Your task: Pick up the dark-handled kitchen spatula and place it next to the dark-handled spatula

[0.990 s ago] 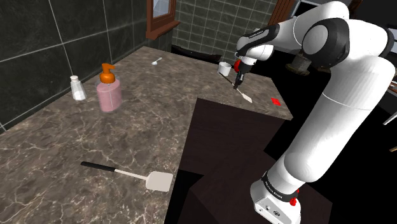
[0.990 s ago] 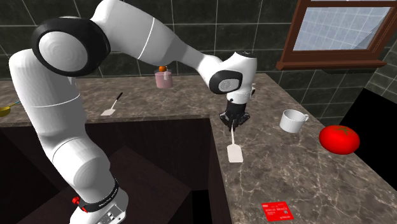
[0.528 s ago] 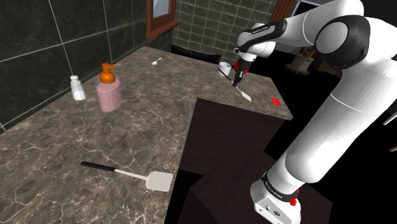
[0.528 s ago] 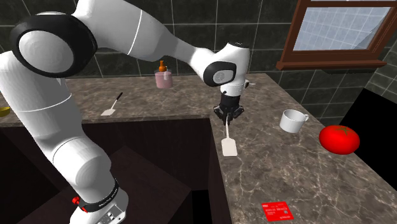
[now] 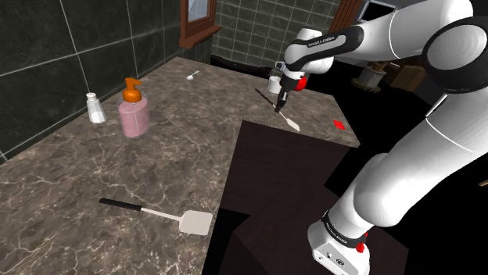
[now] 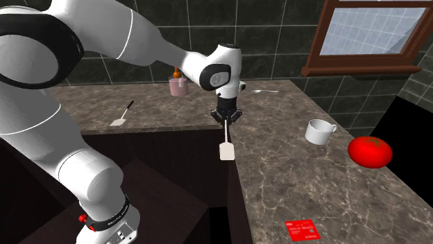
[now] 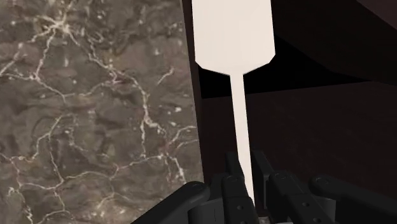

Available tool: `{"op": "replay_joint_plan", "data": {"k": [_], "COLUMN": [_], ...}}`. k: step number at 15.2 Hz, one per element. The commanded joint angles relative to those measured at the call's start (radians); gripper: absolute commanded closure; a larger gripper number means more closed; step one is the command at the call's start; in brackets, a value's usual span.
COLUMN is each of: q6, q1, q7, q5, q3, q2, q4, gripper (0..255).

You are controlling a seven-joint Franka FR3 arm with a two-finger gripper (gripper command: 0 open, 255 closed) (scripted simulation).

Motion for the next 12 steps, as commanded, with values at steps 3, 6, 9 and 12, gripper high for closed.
{"op": "replay_joint_plan", "data": {"k": [3, 6, 9, 12], "q6": [0.004, 0.011, 0.016, 0.020], "q1": [0.036, 0.064, 0.094, 0.125], "q7": [0.120, 0.204, 0.286, 0.365], "q5": [-0.026, -0.034, -0.034, -0.028], "q3": [0.066, 0.116, 0.167, 0.219], "q2": [-0.063, -0.097, -0.122, -0.136], "q4": [-0.059, -0.098, -0.126, -0.144], "gripper": [255, 255, 255, 255]}}
